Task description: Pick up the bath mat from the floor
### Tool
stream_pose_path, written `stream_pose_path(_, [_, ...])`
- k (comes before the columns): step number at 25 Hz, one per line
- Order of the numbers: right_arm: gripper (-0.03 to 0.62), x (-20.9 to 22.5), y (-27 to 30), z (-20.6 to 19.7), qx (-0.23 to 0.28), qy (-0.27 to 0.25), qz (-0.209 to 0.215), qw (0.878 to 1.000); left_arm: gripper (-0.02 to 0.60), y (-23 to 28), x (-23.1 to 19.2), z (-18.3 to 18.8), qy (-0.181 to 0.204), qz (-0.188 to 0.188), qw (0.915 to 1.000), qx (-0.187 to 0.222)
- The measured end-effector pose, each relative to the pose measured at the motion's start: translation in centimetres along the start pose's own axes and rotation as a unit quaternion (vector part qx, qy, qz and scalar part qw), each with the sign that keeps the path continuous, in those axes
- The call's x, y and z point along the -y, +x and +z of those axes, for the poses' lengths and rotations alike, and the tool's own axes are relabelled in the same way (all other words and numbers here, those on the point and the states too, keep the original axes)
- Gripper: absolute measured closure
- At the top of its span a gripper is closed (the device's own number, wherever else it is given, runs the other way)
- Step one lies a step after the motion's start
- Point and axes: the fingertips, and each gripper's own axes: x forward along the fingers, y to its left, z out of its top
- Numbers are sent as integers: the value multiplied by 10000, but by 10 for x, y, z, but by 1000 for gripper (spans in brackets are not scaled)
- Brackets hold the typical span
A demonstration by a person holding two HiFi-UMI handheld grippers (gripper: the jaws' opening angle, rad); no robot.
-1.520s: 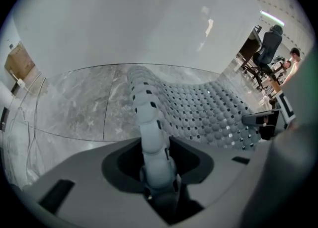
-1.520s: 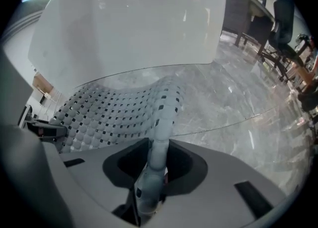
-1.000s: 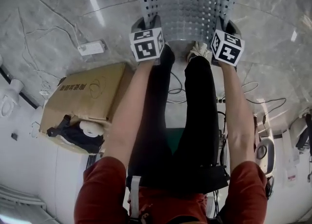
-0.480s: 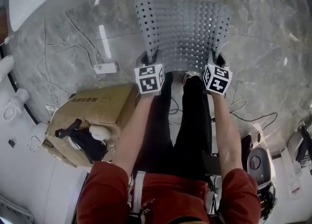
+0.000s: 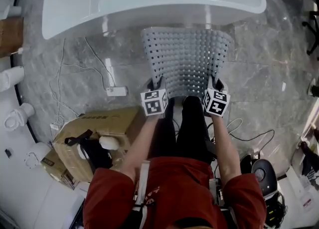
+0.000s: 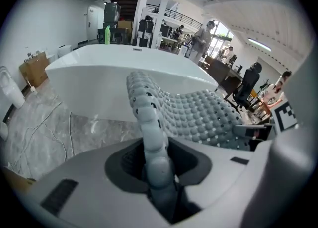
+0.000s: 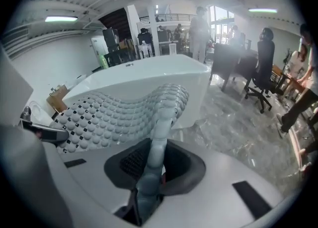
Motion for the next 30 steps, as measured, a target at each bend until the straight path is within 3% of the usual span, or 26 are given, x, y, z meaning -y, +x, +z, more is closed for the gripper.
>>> stream_pose_path(9, [517, -1, -99, 94, 965, -43, 88, 9953, 469, -97, 30, 81, 133, -222, 9961, 848])
stream_pose_path(17, [517, -20, -163, 168, 2151, -265, 92, 9762, 471, -161, 39, 145, 433, -283, 9785, 1995])
stream_pose_path(22, [517, -28, -208, 232, 2953, -273, 74, 9550, 471, -205, 53, 210, 629, -348, 9581, 2772])
stream_pose_path(30, [519, -43, -284, 300, 4102, -292, -12, 9115, 471, -278, 63, 277, 923, -433, 9141, 3925])
